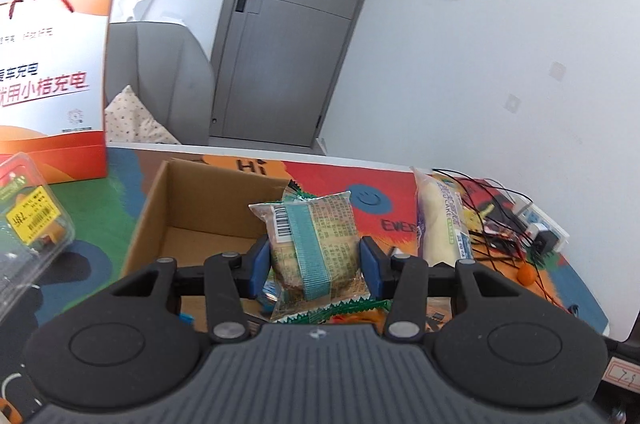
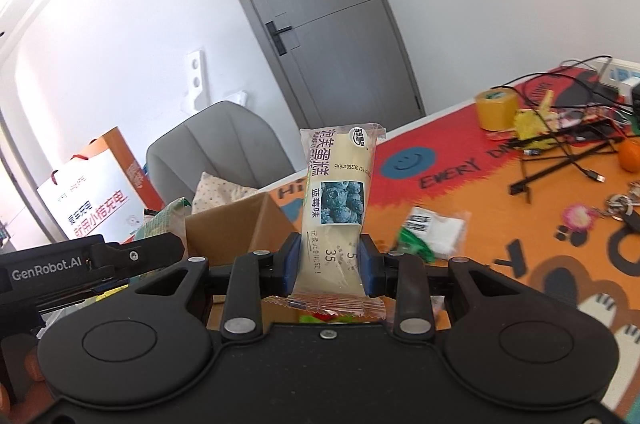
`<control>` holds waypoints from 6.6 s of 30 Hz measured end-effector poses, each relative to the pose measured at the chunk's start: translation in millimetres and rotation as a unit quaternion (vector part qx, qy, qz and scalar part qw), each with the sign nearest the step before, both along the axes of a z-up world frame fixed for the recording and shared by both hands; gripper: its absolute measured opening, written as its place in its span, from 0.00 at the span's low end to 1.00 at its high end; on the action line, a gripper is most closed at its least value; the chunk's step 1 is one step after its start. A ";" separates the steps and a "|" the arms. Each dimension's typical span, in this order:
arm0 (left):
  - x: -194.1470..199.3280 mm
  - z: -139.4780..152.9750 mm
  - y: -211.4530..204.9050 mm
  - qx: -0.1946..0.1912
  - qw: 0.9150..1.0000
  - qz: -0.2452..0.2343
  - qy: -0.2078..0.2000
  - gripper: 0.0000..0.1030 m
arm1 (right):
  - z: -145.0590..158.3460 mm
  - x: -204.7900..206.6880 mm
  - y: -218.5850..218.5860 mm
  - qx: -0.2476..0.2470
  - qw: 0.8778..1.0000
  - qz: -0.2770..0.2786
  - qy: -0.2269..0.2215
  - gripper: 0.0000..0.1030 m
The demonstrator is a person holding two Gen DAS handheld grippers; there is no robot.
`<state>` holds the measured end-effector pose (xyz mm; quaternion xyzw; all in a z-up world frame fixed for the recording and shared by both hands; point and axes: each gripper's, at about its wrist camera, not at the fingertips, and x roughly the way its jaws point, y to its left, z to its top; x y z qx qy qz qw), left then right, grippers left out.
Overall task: Organize snacks
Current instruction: 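Carry the biscuit pack and blueberry bread pack into the box and open both tools, then withdraw both tools from the box back over the snack pile, then grasp the green snack pack with the left tool while the right grasps the purple wrapped pack, then carry the green pack and purple pack into the box and open both tools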
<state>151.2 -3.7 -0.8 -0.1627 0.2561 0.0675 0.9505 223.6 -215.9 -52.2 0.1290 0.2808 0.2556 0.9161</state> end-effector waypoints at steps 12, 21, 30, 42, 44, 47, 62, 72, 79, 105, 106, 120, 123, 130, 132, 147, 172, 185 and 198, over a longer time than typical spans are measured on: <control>6.6 -9.3 51.4 -0.010 0.999 0.020 0.025 0.45 | 9.2 5.4 50.8 -0.014 0.999 0.030 -0.002 0.30; -3.5 -11.7 80.5 -0.013 0.998 0.048 0.031 0.48 | 5.6 5.1 86.3 -0.029 0.998 0.053 0.008 0.30; -9.1 -10.2 100.3 -0.023 0.998 0.057 0.032 0.53 | 3.3 3.4 106.9 -0.037 0.997 0.067 0.023 0.30; -11.0 -13.4 115.0 -0.046 0.996 0.065 0.039 0.71 | 2.6 12.9 125.2 -0.035 0.996 0.075 0.045 0.47; -10.2 -14.0 112.7 -0.044 0.996 0.065 0.041 0.73 | 4.4 12.5 120.1 -0.038 0.996 0.067 0.042 0.48; -7.0 -14.9 108.1 -0.044 0.996 0.059 0.045 0.75 | 5.9 12.2 110.0 -0.038 0.996 0.062 0.046 0.48; 15.6 -16.2 52.3 -0.050 0.997 0.010 0.050 0.84 | 10.4 12.1 33.8 -0.046 0.997 0.006 0.054 0.62; 28.6 -13.2 11.8 -0.043 0.998 -0.037 0.040 0.84 | 0.3 17.9 -8.1 -0.033 0.997 -0.026 0.068 0.62; 35.9 -13.4 -17.7 -0.044 0.996 -0.065 0.040 0.78 | -11.4 21.8 -35.0 -0.022 0.995 -0.043 0.083 0.61; 67.5 -70.6 -86.2 -0.070 0.989 -0.021 0.128 0.42 | -63.7 37.5 -89.2 0.016 0.988 -0.052 0.142 0.47; 68.5 -73.4 -83.8 -0.073 0.989 -0.014 0.131 0.42 | -65.2 38.1 -88.1 0.016 0.988 -0.050 0.144 0.47; 70.8 -97.7 -56.2 -0.079 0.984 0.057 0.152 0.47 | -76.5 47.0 -60.5 0.005 0.987 -0.030 0.159 0.47; 74.1 -103.9 -52.0 -0.081 0.983 0.055 0.157 0.54 | -79.0 49.8 -54.3 -0.003 0.986 -0.032 0.161 0.48; 81.1 -114.3 -51.3 -0.071 0.983 0.055 0.161 0.65 | -81.0 54.3 -45.7 -0.016 0.986 -0.032 0.164 0.55; 82.7 -119.0 -49.7 -0.077 0.981 0.053 0.168 0.65 | -80.6 55.2 -45.2 -0.020 0.986 -0.034 0.163 0.55; 72.8 -106.6 -51.4 -0.062 0.988 0.038 0.138 0.23 | -82.7 63.0 -30.8 -0.035 0.986 -0.034 0.162 0.59; 68.6 -85.9 -38.0 -0.052 0.992 0.040 0.104 0.23 | -78.2 50.2 -6.1 -0.094 0.986 -0.038 0.134 0.31; 58.2 -47.4 -29.8 -0.036 0.997 0.030 0.059 0.23 | -31.2 39.7 -6.1 -0.058 0.994 -0.036 0.084 0.31; 51.3 -19.3 8.8 -0.034 0.998 0.034 0.041 0.23 | 2.1 35.0 26.3 -0.034 0.998 -0.004 0.049 0.31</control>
